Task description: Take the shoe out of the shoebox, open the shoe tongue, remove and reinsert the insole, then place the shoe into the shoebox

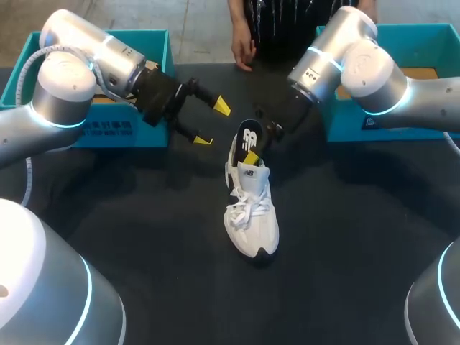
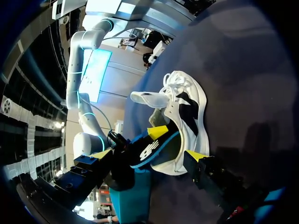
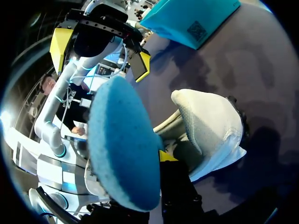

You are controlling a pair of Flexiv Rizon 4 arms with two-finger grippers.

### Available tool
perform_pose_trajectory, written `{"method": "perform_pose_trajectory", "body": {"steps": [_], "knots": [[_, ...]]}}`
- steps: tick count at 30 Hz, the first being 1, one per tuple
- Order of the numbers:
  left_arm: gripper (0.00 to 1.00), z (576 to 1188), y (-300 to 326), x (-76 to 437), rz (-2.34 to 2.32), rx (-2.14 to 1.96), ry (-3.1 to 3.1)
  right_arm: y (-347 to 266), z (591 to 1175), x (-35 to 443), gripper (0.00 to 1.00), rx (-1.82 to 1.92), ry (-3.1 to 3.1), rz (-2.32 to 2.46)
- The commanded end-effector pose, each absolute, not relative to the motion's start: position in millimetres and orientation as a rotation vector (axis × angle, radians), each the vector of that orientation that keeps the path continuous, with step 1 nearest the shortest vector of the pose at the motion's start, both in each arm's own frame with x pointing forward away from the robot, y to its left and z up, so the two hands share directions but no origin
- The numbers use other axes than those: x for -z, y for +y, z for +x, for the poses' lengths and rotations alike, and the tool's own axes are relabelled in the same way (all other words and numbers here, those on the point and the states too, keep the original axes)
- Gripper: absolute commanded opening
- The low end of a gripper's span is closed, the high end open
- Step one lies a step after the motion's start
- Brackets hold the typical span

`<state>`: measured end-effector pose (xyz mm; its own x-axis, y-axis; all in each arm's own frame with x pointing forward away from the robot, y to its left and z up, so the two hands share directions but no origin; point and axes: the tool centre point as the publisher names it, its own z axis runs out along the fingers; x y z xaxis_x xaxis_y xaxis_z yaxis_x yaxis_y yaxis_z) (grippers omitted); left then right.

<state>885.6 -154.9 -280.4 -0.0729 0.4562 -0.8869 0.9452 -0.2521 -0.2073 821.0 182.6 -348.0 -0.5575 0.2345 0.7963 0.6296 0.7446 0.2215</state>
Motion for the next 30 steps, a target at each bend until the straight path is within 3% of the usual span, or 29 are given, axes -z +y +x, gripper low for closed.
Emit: {"method": "perform_pose_trajectory", "body": {"steps": [1, 21, 22, 24, 30], "knots": [[1.00, 882.9, -154.5, 281.0, 1.707, 1.292, 1.509, 189.0, 828.1, 356.2, 0.00, 0.585, -2.125, -0.611], [1.00, 881.6, -157.8, 279.9, 1.716, 1.292, 1.505, 192.6, 806.1, 367.6, 0.00, 0.526, -2.095, -0.619], [1.00, 881.7, -158.0, 279.8, 1.717, 1.293, 1.504, 192.6, 805.7, 367.6, 0.02, 0.526, -2.096, -0.620], [1.00, 881.9, -158.5, 279.8, 1.718, 1.294, 1.503, 192.5, 805.2, 366.3, 0.25, 0.528, -2.102, -0.622], [1.00, 881.6, -159.7, 279.2, 1.723, 1.295, 1.496, 192.8, 811.0, 353.7, 0.32, 0.526, -2.149, -0.622]]}}
